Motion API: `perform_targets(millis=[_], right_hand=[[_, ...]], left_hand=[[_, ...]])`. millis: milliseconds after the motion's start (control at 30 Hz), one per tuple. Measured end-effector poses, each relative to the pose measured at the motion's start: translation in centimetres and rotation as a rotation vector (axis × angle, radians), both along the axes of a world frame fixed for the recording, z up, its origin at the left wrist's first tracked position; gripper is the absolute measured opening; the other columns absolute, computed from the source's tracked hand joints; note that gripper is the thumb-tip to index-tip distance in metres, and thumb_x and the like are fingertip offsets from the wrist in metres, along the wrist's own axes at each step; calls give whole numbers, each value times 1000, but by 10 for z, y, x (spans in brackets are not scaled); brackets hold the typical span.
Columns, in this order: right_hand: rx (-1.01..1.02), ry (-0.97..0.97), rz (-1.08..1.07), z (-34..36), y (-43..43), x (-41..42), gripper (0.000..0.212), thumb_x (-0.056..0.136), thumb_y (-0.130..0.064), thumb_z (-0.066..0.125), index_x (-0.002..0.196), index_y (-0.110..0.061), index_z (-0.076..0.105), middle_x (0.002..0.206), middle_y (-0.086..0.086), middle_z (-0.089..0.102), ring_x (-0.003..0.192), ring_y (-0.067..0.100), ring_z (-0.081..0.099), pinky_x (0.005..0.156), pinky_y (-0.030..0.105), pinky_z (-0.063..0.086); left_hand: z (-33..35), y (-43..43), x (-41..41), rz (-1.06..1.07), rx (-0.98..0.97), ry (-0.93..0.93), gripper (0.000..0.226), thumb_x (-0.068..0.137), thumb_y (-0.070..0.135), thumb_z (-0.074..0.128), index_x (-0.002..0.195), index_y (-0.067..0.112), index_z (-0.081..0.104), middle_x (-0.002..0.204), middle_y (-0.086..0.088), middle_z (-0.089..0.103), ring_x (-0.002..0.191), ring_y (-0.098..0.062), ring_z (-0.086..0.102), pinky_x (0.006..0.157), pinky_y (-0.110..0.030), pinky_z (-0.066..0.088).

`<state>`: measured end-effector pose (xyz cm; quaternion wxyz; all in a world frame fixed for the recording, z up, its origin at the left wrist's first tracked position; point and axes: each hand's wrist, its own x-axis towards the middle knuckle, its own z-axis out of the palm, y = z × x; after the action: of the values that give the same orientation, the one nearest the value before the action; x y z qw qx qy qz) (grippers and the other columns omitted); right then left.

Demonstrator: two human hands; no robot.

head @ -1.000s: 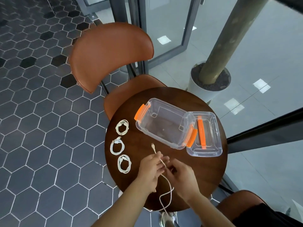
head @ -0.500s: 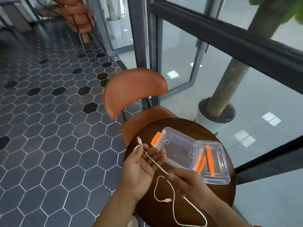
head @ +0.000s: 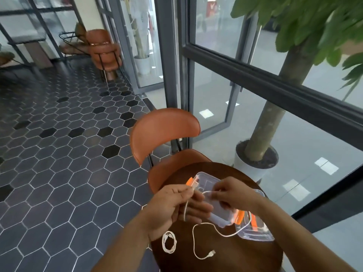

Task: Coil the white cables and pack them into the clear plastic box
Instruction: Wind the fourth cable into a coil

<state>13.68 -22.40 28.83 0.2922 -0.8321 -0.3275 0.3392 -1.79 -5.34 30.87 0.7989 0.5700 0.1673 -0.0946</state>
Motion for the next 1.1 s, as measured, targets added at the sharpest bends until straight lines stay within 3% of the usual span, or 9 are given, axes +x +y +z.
perform_targets(millis=[133, 233, 333, 467, 600, 700, 800, 933, 1100], right_hand=[[170, -85, -165, 41, 23, -8, 25, 86, -34, 74, 75, -12, 71, 55, -4, 61, 48, 9, 56, 51, 26, 48], [139, -360, -87, 59, 26, -25, 18, 91, -34, 66, 79, -21, 70, 68, -5, 65, 58, 11, 63, 60, 34, 59], [116, -555, -54, 66, 22, -34, 15, 95, -34, 60, 93, -26, 72, 84, -9, 70, 71, 10, 65, 71, 36, 60], [118, -648, -62, 66, 21, -51, 16, 98, -34, 55, 104, -30, 70, 89, -8, 73, 75, 11, 66, 74, 34, 58], [310, -347, -228, 52, 14, -72, 6, 99, -36, 54, 101, -33, 58, 64, -13, 63, 55, 4, 59, 60, 29, 54], [409, -229, -343, 38, 10, -76, 11, 99, -26, 56, 90, -30, 53, 67, -10, 66, 57, 4, 61, 56, 26, 52], [401, -298, -288, 29, 10, -78, 15, 96, -19, 57, 94, -34, 57, 81, -15, 69, 70, 5, 66, 66, 31, 58], [374, -436, -197, 28, 12, -79, 28, 93, -20, 54, 113, -38, 60, 92, -25, 64, 82, -1, 64, 74, 18, 55], [382, -330, -178, 21, 6, -84, 24, 88, -54, 43, 110, -59, 52, 76, -28, 59, 82, 1, 65, 75, 15, 50]], left_hand=[[4, -9, 5, -39, 330, 43, 31, 107, 17, 42, 102, 4, 70, 101, -16, 78, 97, -32, 75, 82, -39, 59], [6, -10, 8, 55, 488, 57, 29, 105, 18, 47, 95, 16, 74, 96, -7, 80, 93, -23, 76, 92, -48, 58], [8, -14, 10, 69, 661, 36, 30, 103, 22, 51, 83, 29, 72, 88, 5, 79, 88, -12, 75, 88, -45, 60], [8, -20, 14, 204, 849, -3, 33, 103, 28, 50, 80, 28, 73, 82, 8, 77, 82, -9, 73, 79, -40, 62], [19, -24, 15, 335, 370, -26, 40, 107, 19, 44, 89, 19, 79, 93, -6, 80, 95, -26, 76, 87, -44, 60], [27, -30, 13, 349, 24, -35, 44, 106, 15, 39, 90, 6, 80, 97, -20, 78, 87, -26, 77, 74, -35, 58], [24, -39, 15, 405, -108, -46, 41, 105, 13, 41, 90, 2, 78, 92, -23, 77, 77, -24, 76, 68, -34, 57], [23, -49, 16, 463, -161, -38, 36, 105, 14, 41, 96, -1, 73, 102, -25, 76, 85, -27, 77, 80, -39, 52], [33, -28, 18, 575, -380, -50, 27, 105, 17, 39, 98, 0, 59, 109, -32, 72, 97, -39, 75, 86, -49, 55]])
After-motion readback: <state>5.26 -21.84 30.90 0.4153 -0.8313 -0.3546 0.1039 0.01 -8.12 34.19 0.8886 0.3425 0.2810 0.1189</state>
